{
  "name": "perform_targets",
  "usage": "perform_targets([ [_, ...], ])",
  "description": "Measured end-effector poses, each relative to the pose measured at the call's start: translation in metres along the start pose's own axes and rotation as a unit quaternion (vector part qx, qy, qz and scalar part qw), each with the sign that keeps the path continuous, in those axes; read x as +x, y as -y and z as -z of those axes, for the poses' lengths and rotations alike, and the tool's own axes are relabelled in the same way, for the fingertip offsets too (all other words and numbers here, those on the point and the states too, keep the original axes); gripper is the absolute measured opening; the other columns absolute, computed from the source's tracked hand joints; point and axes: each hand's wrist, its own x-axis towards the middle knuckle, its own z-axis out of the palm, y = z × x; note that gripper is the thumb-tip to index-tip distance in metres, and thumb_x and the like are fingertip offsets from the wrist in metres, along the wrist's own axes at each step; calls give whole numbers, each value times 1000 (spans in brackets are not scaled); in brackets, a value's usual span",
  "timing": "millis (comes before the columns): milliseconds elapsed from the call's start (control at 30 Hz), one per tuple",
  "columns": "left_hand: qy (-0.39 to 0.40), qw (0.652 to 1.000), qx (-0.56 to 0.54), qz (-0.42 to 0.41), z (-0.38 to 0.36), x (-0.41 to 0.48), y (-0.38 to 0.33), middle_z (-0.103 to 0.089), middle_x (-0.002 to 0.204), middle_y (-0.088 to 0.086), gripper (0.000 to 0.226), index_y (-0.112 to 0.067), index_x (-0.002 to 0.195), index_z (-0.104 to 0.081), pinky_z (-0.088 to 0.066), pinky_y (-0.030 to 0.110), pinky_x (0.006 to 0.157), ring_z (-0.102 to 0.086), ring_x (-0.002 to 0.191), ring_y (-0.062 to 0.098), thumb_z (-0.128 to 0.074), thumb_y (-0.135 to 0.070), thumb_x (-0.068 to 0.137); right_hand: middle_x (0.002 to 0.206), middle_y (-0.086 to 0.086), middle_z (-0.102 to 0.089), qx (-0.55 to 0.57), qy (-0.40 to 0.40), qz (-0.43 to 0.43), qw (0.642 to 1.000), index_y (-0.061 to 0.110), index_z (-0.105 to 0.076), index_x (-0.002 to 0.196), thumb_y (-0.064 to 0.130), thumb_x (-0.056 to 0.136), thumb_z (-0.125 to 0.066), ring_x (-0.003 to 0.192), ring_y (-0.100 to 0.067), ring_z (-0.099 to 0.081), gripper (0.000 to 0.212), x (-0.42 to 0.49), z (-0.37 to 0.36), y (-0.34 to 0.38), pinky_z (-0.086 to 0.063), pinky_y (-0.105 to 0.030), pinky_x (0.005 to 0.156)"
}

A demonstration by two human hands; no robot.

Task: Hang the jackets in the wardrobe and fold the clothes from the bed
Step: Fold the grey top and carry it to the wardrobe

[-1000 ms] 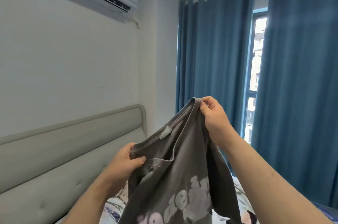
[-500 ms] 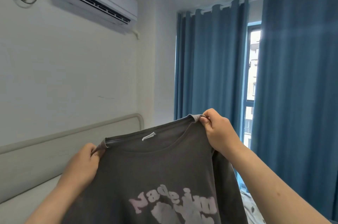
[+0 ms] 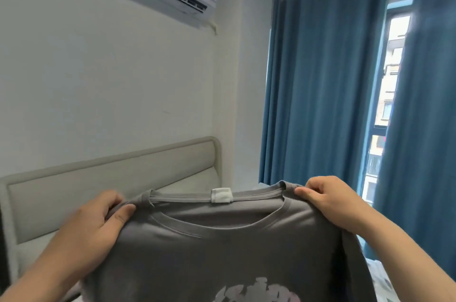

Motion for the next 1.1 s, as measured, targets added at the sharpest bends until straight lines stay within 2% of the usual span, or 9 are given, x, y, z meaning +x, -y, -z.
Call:
perform_targets([
  [133, 69, 996, -40, 38, -9, -27, 25, -65, 71, -14, 10, -39, 79, -58, -38, 13, 58, -57, 68, -1, -53, -48, 77, 52, 9, -54, 36, 109, -25, 993, 18, -63, 66, 54, 87, -61, 47, -1, -45, 41, 5, -20, -7, -36, -14, 46],
  [267, 126, 982, -62, 125, -58, -43, 81, -64, 69, -5, 20, -25, 70, -60, -39, 19, 62, -54, 62, 4, -66, -23, 89, 54, 8, -50, 23, 195, -62, 979, 10, -57, 63, 57, 86, -59, 52, -6, -44, 52, 27, -88, -18, -37, -28, 56],
  [367, 155, 966, -55, 200, -108, -58, 136, -58, 64, 3, 23, -16, 70, -58, -39, 30, 67, -54, 68, 18, -64, -11, 91, 56, 7, -53, 26, 249, -83, 965, 18, -51, 52, 33, 90, -58, 63, -11, -50, 42, 41, -166, -34, -38, -27, 61],
  [467, 198, 939, -52, 275, -159, -83, 190, -55, 67, 0, 22, -15, 72, -55, -39, 30, 67, -54, 69, 17, -62, -13, 93, 65, 3, -53, 13, 299, -101, 949, 17, -47, 57, 11, 91, -51, 74, -20, -51, 35, 45, -248, -56, -36, -22, 64],
  [667, 310, 853, -31, 420, -254, -167, 305, -55, 64, 2, 36, -27, 63, -43, -41, 24, 62, -53, 64, 14, -69, -18, 87, 90, -7, -62, -59, 431, -179, 883, 8, -63, 83, 16, 100, -43, 89, -27, -60, 26, 17, -412, -106, -46, -34, 72],
  [800, 289, 772, -57, 564, -309, -219, 363, -50, 68, 14, 18, -8, 79, -50, -44, 32, 59, -47, 59, 22, -61, -10, 92, 84, -12, -43, 89, 412, -351, 836, 6, -40, 77, 2, 94, -52, 72, -28, -51, 21, -28, -522, -121, -48, -40, 63],
  [967, 144, 770, -41, 620, -372, -252, 434, -59, 66, 11, 25, -11, 69, -53, -38, 21, 60, -59, 68, 27, -69, -2, 85, 73, -8, -60, 106, 254, -382, 882, 13, -56, 71, 6, 102, -41, 71, -26, -56, 35, -64, -662, -158, -40, -33, 62],
  [1033, 105, 774, -21, 624, -395, -259, 468, -60, 70, 5, 22, -13, 71, -55, -39, 27, 64, -56, 69, 27, -69, -7, 86, 78, -6, -63, 85, 241, -326, 910, 20, -60, 68, 6, 100, -45, 82, -31, -59, 37, -67, -711, -167, -43, -35, 67],
  [1100, 77, 783, 11, 618, -418, -267, 504, -58, 73, -2, 19, -18, 75, -54, -36, 36, 67, -53, 72, 26, -64, -14, 90, 114, -12, -63, 26, 241, -292, 925, 18, -71, 91, 14, 101, -46, 115, -32, -51, 28, -68, -762, -180, -44, -38, 94],
])
